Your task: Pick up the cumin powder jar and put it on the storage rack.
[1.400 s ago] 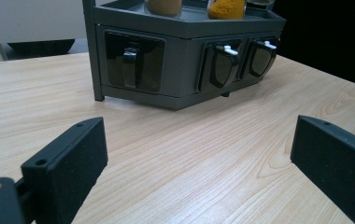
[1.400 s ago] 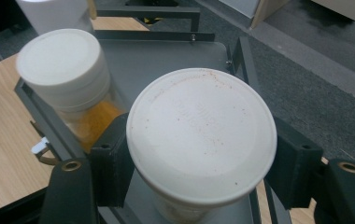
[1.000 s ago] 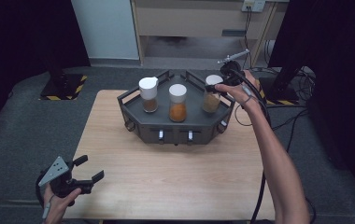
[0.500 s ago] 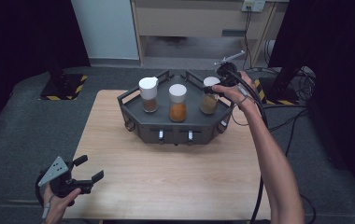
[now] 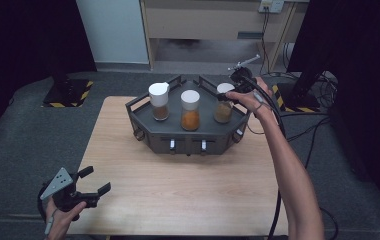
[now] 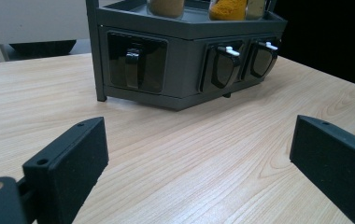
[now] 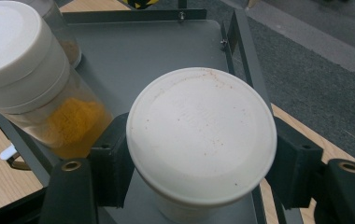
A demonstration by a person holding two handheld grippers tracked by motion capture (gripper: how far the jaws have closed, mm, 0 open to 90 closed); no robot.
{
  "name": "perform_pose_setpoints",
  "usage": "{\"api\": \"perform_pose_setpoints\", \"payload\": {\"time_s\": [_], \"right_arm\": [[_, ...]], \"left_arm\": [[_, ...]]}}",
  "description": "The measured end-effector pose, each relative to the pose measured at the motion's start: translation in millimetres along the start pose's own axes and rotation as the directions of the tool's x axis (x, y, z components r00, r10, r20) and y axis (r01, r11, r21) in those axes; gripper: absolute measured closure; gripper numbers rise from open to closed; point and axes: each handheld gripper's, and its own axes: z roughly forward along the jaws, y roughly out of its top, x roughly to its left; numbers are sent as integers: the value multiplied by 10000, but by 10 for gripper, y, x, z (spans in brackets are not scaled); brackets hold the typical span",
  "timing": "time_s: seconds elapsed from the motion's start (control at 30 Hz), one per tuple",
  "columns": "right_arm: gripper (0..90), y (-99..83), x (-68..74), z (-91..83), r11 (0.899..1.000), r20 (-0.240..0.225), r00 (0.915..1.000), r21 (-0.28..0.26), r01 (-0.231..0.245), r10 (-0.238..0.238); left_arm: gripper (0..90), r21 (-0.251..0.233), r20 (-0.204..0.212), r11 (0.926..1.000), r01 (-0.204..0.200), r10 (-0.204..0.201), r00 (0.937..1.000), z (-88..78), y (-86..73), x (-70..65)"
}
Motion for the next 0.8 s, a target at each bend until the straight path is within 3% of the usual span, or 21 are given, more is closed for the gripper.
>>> {"api": "perform_pose_setpoints", "payload": {"time_s": [0.27,0.37,0.43,0.5,0.57,0.63,0.8], "right_arm": [[336,-15,-22,-15,10000,-82,10000,39,-45,45],[214,-53,-44,-28,9995,-169,9995,-110,-287,285],[164,-64,33,-62,9994,277,9995,-337,-126,135],[101,-104,9,-84,9963,61,9988,-712,-476,482],[88,-101,45,-118,9957,226,9987,-821,-438,458],[68,-91,18,-144,9950,29,9981,-785,-618,622],[52,-98,51,-271,9930,144,9981,-1029,-580,598]], "left_arm": [[31,3,3,10000,-25,25,10000,-1,2,-3],[31,2,12,10000,-20,20,10000,1,2,-2],[31,3,9,10000,-31,31,10000,3,3,-5],[31,-6,11,10000,-30,30,10000,2,3,-6],[31,-19,13,10000,-19,19,10000,-2,1,-5],[31,-13,9,10000,-29,29,10000,-5,2,-5],[31,-20,29,10000,-25,25,10000,-3,2,-2]]}}
